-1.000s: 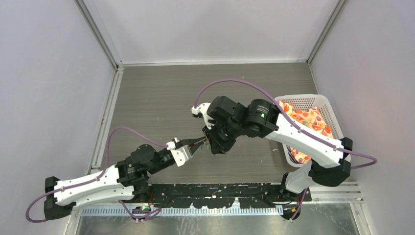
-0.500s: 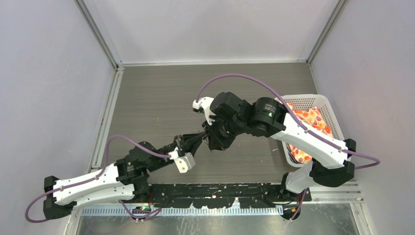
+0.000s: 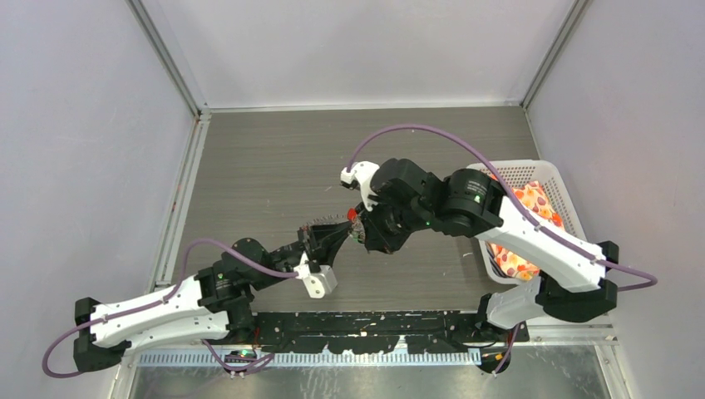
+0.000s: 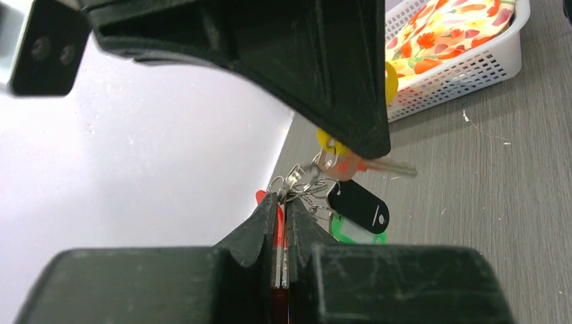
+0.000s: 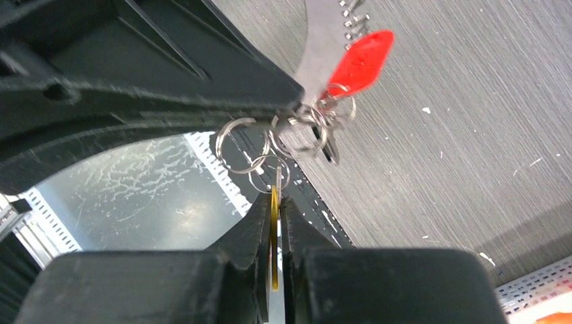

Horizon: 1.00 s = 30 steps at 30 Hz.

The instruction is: Remove the keys from the keyring

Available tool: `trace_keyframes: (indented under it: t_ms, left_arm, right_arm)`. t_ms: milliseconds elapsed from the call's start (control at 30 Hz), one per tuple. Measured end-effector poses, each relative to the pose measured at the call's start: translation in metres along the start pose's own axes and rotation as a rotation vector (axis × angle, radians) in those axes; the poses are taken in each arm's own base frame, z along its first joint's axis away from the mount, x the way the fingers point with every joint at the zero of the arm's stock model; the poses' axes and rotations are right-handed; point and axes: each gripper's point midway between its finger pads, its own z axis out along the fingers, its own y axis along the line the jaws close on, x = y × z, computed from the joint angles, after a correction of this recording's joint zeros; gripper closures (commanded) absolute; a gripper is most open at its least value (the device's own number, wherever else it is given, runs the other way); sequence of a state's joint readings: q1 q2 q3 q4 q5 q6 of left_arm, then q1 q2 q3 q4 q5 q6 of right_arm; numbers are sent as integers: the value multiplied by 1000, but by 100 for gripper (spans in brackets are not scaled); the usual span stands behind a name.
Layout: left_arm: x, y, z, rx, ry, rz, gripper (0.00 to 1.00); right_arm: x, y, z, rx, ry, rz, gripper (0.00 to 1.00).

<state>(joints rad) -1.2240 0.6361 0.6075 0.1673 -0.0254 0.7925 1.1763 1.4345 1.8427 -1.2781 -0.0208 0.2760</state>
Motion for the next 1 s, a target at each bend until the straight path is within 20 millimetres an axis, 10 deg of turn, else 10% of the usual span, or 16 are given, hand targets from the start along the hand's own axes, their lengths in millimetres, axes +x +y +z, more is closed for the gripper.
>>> trace_keyframes:
  t_ms: [700, 1000]
  left_arm:
    - [-3, -3, -15, 7, -22, -21, 99]
    - [-3, -4, -2, 119, 104, -95, 100]
  right_arm:
    - [6, 3, 16, -116, -186, 100, 99]
    - [15, -4, 35, -100, -173, 74, 67]
